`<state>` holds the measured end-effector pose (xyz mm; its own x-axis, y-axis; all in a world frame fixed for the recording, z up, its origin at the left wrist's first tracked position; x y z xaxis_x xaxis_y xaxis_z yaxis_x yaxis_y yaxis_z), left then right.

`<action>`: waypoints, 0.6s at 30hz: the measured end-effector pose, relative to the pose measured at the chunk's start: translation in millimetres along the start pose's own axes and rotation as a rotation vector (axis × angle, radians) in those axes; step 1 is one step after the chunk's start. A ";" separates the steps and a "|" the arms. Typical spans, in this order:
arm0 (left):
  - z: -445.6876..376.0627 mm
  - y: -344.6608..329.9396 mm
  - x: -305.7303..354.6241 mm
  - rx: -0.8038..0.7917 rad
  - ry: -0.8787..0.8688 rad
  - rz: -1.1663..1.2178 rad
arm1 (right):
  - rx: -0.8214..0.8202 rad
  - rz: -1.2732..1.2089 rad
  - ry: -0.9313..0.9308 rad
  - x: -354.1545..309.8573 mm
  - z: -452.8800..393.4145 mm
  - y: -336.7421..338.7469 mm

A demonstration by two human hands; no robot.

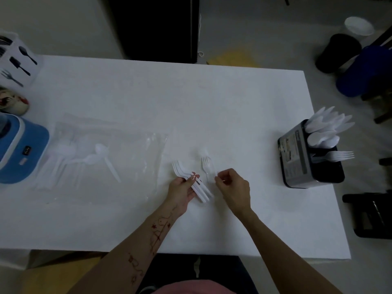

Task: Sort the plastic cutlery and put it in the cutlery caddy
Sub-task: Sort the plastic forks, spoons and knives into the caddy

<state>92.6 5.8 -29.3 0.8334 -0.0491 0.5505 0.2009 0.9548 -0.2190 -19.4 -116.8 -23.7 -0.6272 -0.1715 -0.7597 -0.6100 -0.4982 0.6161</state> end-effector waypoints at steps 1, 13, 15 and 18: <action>-0.4 -1.1 0.6 -0.002 0.002 -0.002 | -0.044 -0.046 0.056 0.8 4.5 0.9; -0.3 -2.6 2.7 -0.063 0.028 0.036 | -0.225 -0.179 0.120 -0.3 17.6 -5.4; -0.2 0.3 2.8 -0.037 0.020 0.045 | -0.272 -0.166 0.112 -1.3 17.1 -6.8; -3.4 5.9 3.6 0.035 0.000 0.045 | -0.169 -0.018 0.059 0.2 12.8 -12.3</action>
<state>98.5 10.3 -31.4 0.8410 -0.0055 0.5410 0.1449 0.9657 -0.2154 -18.2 -99.9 -28.8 -0.5846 -0.2084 -0.7841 -0.5277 -0.6364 0.5626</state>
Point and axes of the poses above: each hand's wrist, its own z-axis away from the middle knuckle, its own y-axis out of the back of the hand, x = y × z, the point moved 1 cm from there along -z, towards the middle knuckle, and after that the axes turned 9 degrees about x, right-handed, at the moved point
